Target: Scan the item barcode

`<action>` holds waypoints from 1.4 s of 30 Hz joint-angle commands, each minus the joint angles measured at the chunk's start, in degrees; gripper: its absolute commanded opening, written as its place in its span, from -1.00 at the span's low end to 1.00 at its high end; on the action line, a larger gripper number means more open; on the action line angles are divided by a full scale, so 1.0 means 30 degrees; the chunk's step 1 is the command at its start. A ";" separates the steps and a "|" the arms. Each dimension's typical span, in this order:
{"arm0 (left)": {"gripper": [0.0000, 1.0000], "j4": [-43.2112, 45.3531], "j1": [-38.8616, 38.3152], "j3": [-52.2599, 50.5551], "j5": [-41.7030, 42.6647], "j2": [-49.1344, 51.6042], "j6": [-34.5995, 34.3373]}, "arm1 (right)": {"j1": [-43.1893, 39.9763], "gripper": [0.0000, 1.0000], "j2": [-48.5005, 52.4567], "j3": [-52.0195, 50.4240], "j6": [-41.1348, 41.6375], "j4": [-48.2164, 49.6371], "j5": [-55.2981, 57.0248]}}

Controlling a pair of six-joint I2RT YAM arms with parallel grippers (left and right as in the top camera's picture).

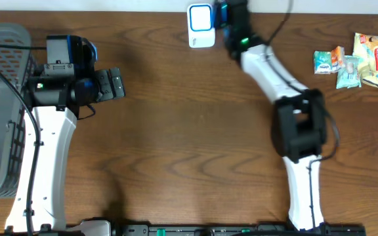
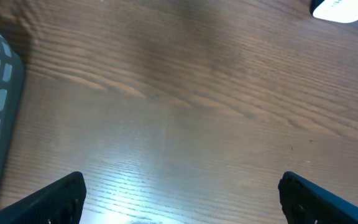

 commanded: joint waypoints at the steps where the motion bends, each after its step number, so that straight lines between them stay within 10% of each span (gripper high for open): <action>1: 0.96 -0.0073 0.0058 0.0029 -0.0175 -0.0007 0.0044 | -0.2382 0.17 -0.2739 0.0197 -0.0219 -0.3257 0.0612; 17: 0.96 -0.0073 0.0058 0.0029 -0.0175 -0.0007 0.0044 | -1.2684 0.72 -0.3621 0.0146 -0.0576 -1.3471 0.0262; 21: 0.95 -0.0073 0.0058 0.0029 -0.0175 -0.0007 0.0044 | -1.3165 0.98 -0.3912 0.0153 -0.0568 -1.4936 -0.1093; 42: 0.96 -0.0073 0.0058 0.0029 -0.0175 -0.0007 0.0044 | -1.1912 0.99 -1.9176 -0.3701 0.0175 -2.4378 -0.6783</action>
